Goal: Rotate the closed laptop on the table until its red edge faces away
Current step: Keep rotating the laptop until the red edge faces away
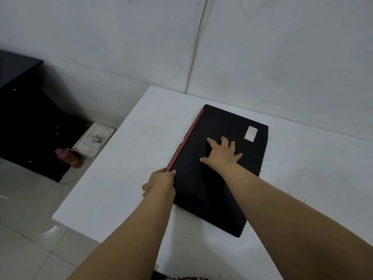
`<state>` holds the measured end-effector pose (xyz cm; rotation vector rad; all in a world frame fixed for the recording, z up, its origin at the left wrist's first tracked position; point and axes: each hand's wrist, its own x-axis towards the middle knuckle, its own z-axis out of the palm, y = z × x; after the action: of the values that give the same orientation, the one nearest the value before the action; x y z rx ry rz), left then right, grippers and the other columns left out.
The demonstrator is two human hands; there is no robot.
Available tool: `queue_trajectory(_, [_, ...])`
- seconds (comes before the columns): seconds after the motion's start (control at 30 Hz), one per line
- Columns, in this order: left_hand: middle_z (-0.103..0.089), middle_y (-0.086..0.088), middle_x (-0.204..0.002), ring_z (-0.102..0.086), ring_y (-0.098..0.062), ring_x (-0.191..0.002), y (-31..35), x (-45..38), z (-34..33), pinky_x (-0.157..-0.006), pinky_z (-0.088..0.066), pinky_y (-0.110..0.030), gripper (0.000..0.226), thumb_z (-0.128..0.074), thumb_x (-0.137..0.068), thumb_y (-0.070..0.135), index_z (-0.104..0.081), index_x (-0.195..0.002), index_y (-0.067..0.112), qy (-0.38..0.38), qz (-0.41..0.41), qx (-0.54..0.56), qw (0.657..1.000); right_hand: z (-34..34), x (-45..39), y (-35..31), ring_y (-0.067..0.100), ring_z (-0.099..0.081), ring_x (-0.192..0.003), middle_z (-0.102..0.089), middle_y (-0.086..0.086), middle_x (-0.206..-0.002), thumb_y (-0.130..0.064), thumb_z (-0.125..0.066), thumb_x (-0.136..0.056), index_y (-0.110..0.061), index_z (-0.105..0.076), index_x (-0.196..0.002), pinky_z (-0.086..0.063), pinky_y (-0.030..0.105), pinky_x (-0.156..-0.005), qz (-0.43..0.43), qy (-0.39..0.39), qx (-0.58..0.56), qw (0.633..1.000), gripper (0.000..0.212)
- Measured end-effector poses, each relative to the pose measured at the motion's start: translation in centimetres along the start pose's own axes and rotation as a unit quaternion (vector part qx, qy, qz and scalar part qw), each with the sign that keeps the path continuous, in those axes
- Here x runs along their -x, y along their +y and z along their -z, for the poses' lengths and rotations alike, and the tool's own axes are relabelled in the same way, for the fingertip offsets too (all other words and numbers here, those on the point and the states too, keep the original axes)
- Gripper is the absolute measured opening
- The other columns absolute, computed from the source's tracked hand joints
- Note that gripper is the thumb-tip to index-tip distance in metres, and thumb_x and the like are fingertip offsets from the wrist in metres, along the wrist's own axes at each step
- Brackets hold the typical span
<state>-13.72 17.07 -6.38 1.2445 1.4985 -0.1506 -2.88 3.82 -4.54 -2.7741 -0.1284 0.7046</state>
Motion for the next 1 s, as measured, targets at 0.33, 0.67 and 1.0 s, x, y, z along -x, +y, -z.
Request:
queue_trajectory(0.33, [-0.055,-0.011,-0.144,-0.055,-0.032,-0.131,3.6,-1.1,1.3,-0.109,-0.051,-0.043,0.041,-0.058,-0.096,0.000,-0.071,-0.128,0.020,-0.077,0.009,0.080,0.994,-0.1,-0.6,-0.5,0.040,0.006,-0.151,0.000,0.004,-0.165,-0.046,-0.064,-0.089,-0.042,-0.017,-0.155,-0.008,0.067,-0.116,0.008,0.010,0.006,1.000,0.081])
queue_trajectory(0.67, [-0.042,-0.017,-0.154,-0.044,-0.040,-0.139,7.7,-1.5,-1.7,-0.116,-0.043,-0.047,0.048,-0.066,-0.089,0.004,-0.066,-0.134,0.019,-0.063,-0.082,0.043,0.994,0.5,-3.0,-1.0,0.038,0.007,-0.151,0.002,0.003,-0.166,-0.050,-0.064,-0.088,-0.042,-0.013,-0.155,-0.009,0.068,-0.116,0.021,0.005,0.020,1.000,0.084])
queue_trajectory(1.0, [-0.022,-0.009,-0.159,-0.038,-0.029,-0.137,3.3,0.9,-5.0,-0.106,-0.038,-0.032,0.088,-0.078,-0.078,0.022,-0.031,-0.152,0.016,0.215,-0.054,0.090,0.971,3.5,-5.8,3.0,0.040,0.002,-0.151,-0.003,0.010,-0.165,-0.052,-0.061,-0.088,-0.039,-0.019,-0.155,-0.009,0.064,-0.117,-0.015,0.043,-0.008,0.999,0.080])
